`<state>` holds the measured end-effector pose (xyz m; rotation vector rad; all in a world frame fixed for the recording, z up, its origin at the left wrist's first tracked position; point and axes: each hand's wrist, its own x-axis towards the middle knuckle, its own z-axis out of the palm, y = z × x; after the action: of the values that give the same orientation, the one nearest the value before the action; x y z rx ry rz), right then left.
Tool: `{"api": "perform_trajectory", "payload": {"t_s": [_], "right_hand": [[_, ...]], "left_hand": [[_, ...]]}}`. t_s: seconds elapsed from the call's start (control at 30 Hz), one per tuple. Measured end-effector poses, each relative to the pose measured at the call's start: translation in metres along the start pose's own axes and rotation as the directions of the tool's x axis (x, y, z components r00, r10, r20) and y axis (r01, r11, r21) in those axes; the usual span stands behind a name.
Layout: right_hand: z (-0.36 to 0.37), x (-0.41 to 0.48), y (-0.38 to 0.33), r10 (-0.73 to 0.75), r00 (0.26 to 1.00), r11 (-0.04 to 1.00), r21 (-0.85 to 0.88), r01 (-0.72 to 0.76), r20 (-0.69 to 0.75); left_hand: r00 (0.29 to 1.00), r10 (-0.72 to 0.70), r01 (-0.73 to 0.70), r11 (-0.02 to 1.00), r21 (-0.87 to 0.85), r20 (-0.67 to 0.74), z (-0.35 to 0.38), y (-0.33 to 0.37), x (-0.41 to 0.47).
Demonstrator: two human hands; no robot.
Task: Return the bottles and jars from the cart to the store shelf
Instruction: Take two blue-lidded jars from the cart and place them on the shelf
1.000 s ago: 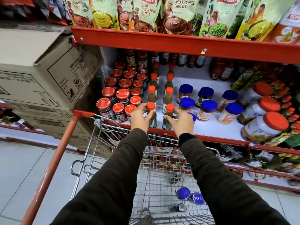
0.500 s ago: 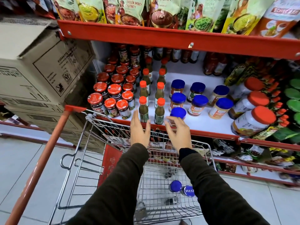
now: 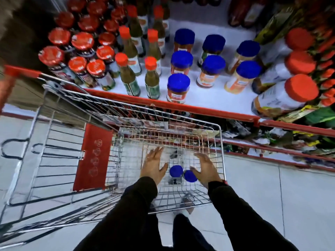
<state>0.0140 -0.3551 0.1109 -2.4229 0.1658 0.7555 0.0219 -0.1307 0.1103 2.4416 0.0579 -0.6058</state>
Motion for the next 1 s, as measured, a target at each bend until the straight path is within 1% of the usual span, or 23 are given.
{"api": "perform_trajectory", "payload": {"t_s": [0.07,0.17,0.23,0.3,0.33,0.4,0.47,0.57,0.63,0.73,0.8,0.9,1.0], "right_hand": [[0.013,0.009,0.023,0.055,0.991,0.998,-0.039,-0.05,0.121],[0.029,0.03,0.048,0.077,0.955,0.994,-0.1,-0.05,0.286],[0.039,0.043,0.057,0.081,0.935,0.989,-0.141,-0.033,0.345],[0.05,0.053,0.065,0.072,0.926,0.985,-0.173,-0.007,0.371],[0.055,0.057,0.068,0.054,0.927,0.983,-0.182,0.015,0.372],[0.062,0.062,0.07,0.027,0.936,0.977,-0.208,0.05,0.351],[0.066,0.065,0.069,0.007,0.946,0.964,-0.254,0.08,0.323],[0.066,0.065,0.064,0.004,0.953,0.935,-0.339,0.105,0.304],[0.062,0.06,0.062,-0.005,0.961,0.943,-0.319,0.096,0.276],[0.047,0.049,0.056,-0.028,0.975,0.971,-0.224,0.078,0.219],[0.03,0.038,0.05,-0.055,0.983,0.984,-0.157,0.083,0.173],[0.002,0.021,0.038,-0.099,0.991,0.989,-0.097,0.107,0.085],[-0.03,0.003,0.026,-0.126,0.992,0.991,-0.053,0.125,-0.014]], "left_hand": [[0.992,-0.028,0.023,0.999,0.042,0.124,0.025,-0.01,0.004],[0.961,-0.07,0.068,0.998,0.018,0.266,0.065,-0.024,0.014],[0.939,-0.089,0.101,0.995,-0.018,0.331,0.086,-0.028,0.02],[0.925,-0.125,0.154,0.987,-0.054,0.359,0.107,-0.029,0.027],[0.923,-0.148,0.186,0.98,-0.075,0.355,0.116,-0.028,0.031],[0.937,-0.179,0.219,0.97,-0.106,0.301,0.129,-0.029,0.04],[0.952,-0.183,0.208,0.975,-0.077,0.246,0.133,-0.028,0.048],[0.963,-0.171,0.184,0.982,-0.041,0.21,0.126,-0.022,0.052],[0.966,-0.172,0.183,0.982,-0.039,0.191,0.118,-0.018,0.049],[0.976,-0.15,0.163,0.984,-0.077,0.156,0.1,-0.014,0.038],[0.982,-0.157,0.172,0.972,-0.158,0.1,0.086,-0.006,0.027],[0.982,-0.186,0.166,0.925,-0.343,-0.024,0.063,0.008,0.009],[0.974,-0.215,0.154,0.855,-0.495,-0.07,0.035,0.034,-0.008]]}}
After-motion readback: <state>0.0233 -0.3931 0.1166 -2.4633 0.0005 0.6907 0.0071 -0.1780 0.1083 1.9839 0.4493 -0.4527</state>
